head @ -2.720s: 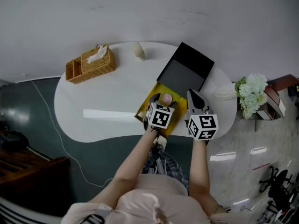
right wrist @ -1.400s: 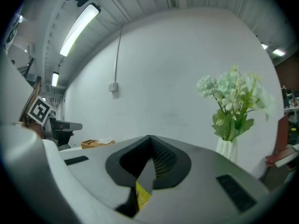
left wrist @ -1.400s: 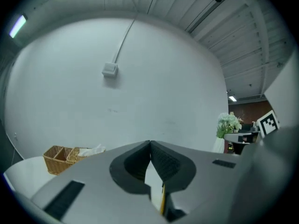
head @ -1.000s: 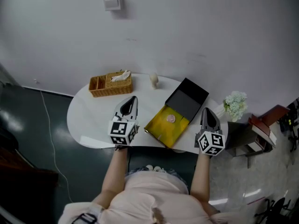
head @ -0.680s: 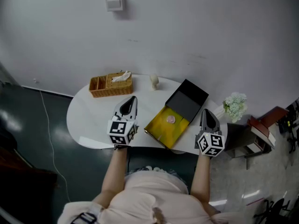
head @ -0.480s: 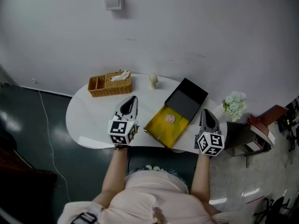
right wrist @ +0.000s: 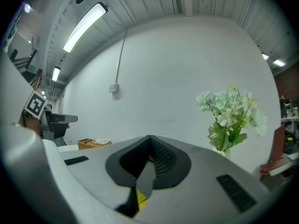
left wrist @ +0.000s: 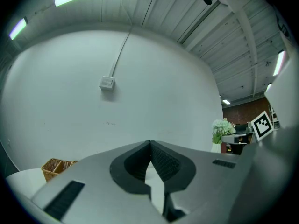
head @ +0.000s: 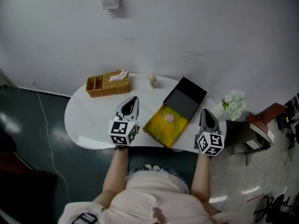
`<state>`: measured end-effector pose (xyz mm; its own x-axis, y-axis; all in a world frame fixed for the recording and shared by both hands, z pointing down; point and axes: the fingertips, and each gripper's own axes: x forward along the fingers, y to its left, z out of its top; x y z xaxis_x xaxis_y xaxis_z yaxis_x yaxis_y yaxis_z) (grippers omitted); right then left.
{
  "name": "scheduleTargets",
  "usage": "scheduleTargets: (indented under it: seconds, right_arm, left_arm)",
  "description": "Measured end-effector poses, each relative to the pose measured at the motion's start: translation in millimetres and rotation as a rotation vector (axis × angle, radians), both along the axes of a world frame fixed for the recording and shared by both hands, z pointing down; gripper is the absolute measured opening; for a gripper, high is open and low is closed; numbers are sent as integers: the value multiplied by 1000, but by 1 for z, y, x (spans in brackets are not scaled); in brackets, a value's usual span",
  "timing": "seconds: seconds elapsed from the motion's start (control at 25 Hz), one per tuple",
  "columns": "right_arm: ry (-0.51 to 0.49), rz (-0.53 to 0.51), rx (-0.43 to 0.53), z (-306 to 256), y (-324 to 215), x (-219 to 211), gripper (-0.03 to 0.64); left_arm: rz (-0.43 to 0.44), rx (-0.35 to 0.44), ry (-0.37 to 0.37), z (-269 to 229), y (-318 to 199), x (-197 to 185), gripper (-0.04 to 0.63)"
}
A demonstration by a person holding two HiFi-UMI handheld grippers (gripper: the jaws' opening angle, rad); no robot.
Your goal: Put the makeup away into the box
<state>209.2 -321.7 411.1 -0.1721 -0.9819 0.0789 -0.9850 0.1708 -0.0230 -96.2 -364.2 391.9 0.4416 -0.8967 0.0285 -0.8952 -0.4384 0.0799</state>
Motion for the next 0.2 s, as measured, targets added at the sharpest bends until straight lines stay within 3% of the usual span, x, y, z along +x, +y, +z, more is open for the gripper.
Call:
scheduleTargets:
  seconds: [0.2]
  right_arm:
    - [0,5,-8,3,1,3,15]
  left_arm:
    - [1,-12,0,4,0,1,26]
